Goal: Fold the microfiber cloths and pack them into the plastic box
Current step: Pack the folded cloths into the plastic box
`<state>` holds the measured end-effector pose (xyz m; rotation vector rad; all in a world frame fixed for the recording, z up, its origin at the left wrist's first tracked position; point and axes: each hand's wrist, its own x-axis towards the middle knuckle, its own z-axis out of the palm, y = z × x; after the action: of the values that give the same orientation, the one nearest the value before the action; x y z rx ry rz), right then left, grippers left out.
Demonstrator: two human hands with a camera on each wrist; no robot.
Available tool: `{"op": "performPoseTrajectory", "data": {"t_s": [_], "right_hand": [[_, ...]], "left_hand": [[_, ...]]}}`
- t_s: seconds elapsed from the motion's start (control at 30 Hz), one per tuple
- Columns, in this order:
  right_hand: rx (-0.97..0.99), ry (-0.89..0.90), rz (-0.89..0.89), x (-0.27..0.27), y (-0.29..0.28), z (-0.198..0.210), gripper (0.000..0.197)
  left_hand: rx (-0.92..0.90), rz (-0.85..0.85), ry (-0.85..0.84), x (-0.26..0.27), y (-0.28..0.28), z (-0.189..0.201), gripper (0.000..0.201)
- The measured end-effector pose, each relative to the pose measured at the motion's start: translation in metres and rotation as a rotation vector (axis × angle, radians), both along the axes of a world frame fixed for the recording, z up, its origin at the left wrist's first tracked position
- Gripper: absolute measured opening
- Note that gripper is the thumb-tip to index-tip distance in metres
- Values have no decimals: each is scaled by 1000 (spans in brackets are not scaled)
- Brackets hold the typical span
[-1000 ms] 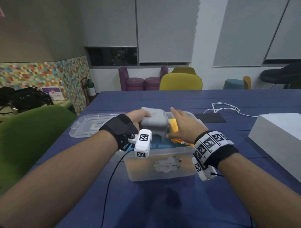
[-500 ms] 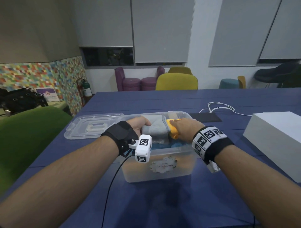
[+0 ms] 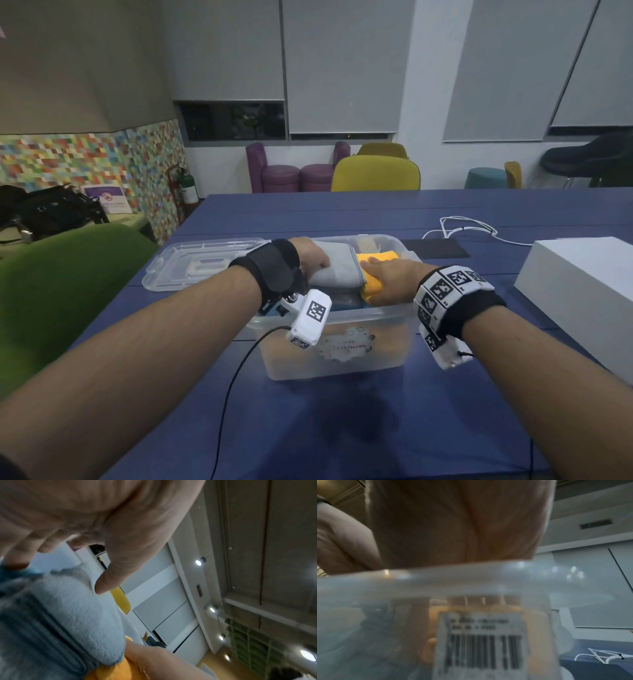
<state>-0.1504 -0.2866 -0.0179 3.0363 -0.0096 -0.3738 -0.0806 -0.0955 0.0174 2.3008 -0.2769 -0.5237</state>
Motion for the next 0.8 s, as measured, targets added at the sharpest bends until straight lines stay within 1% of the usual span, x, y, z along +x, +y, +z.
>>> {"op": "performPoseTrajectory", "data": {"t_s": [0.03,0.07,0.1,0.13,0.2,0.3,0.37,0.4,0.43,0.47,0.57,0.6,0.63,0.7,0.73,0.8], "right_hand": [[16,-17,2,0,0,0,83],[27,-34,2,-1,0,1,80],[34,-44,-1,-1,0,1,78],[38,-50,-4,-2,1,1,76],[43,-54,-9,-3,3,1,72],[41,-51,-30,-2,3,1,67],[37,-52,-39,-2,4,0,65],[34,-54,-36,-2,4,0,66],[36,-57,-31,-3,5,1,66],[39,-61,-26,-4,6,2,65],[53,-61,-17,-7,6,3,64],[53,-61,-14,-7,6,3,63],[56,-63,-13,-8,6,3,62],[59,-70,-10,-9,7,4,57],[56,-73,-7,-10,7,4,56],[47,-76,-4,-11,8,5,59]], "left_hand": [[95,-18,-81,-2,2,9,30],[181,-38,-176,-5,4,17,30],[229,-54,-240,-5,6,23,38],[249,-83,-278,-5,7,26,52],[332,-231,-340,-5,8,30,75],[613,-487,-391,-5,4,24,83],[713,-565,-418,-2,2,14,96],[735,-581,-434,0,1,9,98],[743,-587,-450,3,2,5,94],[741,-594,-469,5,2,4,84],[683,-615,-502,8,6,11,44],[650,-621,-506,8,7,14,34],[622,-622,-504,11,8,15,29],[587,-605,-474,15,12,15,28],[561,-588,-448,17,14,16,27],[452,-530,-361,19,18,19,24]]}}
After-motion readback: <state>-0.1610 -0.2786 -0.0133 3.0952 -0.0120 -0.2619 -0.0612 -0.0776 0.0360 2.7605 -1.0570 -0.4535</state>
